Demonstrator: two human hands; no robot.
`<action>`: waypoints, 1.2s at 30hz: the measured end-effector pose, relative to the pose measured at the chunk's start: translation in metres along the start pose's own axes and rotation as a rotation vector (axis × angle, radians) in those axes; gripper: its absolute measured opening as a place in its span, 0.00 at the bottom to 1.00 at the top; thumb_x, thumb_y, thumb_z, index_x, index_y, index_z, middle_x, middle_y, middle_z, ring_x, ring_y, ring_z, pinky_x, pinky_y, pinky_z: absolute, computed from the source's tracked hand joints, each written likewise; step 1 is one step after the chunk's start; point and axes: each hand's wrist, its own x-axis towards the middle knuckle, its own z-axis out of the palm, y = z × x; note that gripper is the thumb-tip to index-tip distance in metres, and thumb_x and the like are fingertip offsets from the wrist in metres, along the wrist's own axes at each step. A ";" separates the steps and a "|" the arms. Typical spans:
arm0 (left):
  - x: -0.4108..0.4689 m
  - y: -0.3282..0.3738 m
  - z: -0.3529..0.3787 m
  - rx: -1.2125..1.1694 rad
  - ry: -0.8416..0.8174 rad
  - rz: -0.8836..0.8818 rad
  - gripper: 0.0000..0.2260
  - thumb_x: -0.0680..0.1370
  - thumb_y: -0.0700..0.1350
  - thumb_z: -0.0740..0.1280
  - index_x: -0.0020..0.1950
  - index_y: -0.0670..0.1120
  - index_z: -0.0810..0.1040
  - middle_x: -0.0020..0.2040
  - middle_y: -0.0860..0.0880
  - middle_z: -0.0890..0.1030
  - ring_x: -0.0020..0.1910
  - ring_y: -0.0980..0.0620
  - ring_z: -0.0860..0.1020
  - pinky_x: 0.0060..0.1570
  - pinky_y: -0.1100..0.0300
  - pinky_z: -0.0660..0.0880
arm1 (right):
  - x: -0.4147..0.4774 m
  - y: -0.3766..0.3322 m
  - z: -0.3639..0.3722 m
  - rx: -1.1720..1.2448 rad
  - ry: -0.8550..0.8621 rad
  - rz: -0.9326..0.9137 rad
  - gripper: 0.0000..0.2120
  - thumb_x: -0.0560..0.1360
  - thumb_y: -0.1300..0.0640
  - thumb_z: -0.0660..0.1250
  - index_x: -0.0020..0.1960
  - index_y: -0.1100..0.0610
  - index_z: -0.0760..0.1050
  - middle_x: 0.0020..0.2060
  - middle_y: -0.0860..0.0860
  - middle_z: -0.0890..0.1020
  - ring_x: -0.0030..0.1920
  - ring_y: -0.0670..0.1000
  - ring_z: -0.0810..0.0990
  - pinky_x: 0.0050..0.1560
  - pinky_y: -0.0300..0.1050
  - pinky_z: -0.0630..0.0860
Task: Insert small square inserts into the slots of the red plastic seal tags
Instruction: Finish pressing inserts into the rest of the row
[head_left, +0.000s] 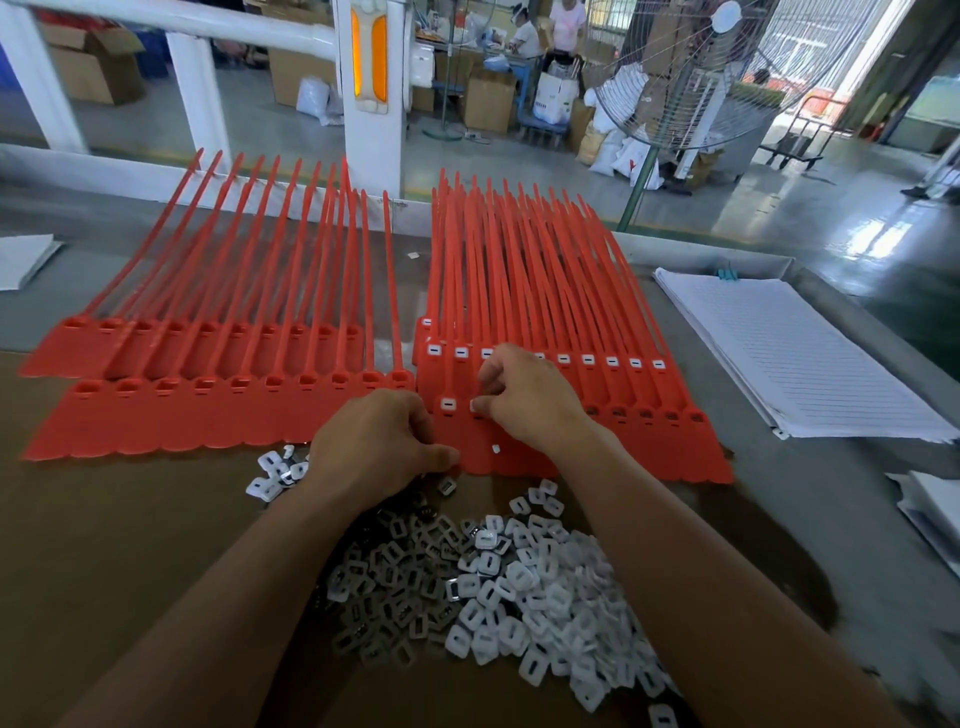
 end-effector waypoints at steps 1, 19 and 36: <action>0.000 0.000 0.000 0.001 0.002 -0.001 0.11 0.66 0.55 0.74 0.37 0.51 0.76 0.34 0.55 0.78 0.35 0.59 0.76 0.37 0.59 0.73 | 0.001 -0.001 -0.001 0.005 -0.007 0.017 0.11 0.71 0.55 0.71 0.50 0.51 0.71 0.50 0.48 0.78 0.52 0.49 0.76 0.53 0.49 0.74; -0.001 -0.001 0.001 -0.010 0.012 0.003 0.11 0.66 0.54 0.74 0.36 0.51 0.76 0.33 0.55 0.78 0.33 0.59 0.76 0.34 0.60 0.72 | 0.019 -0.010 -0.007 -0.038 -0.123 0.150 0.13 0.68 0.56 0.73 0.51 0.57 0.77 0.51 0.52 0.80 0.54 0.53 0.78 0.53 0.47 0.74; -0.001 -0.003 0.003 0.002 0.019 0.010 0.11 0.66 0.55 0.74 0.35 0.51 0.75 0.32 0.55 0.78 0.32 0.59 0.76 0.31 0.61 0.68 | 0.024 -0.010 0.003 -0.040 -0.088 0.171 0.08 0.71 0.60 0.64 0.49 0.58 0.77 0.42 0.53 0.80 0.45 0.53 0.78 0.50 0.49 0.76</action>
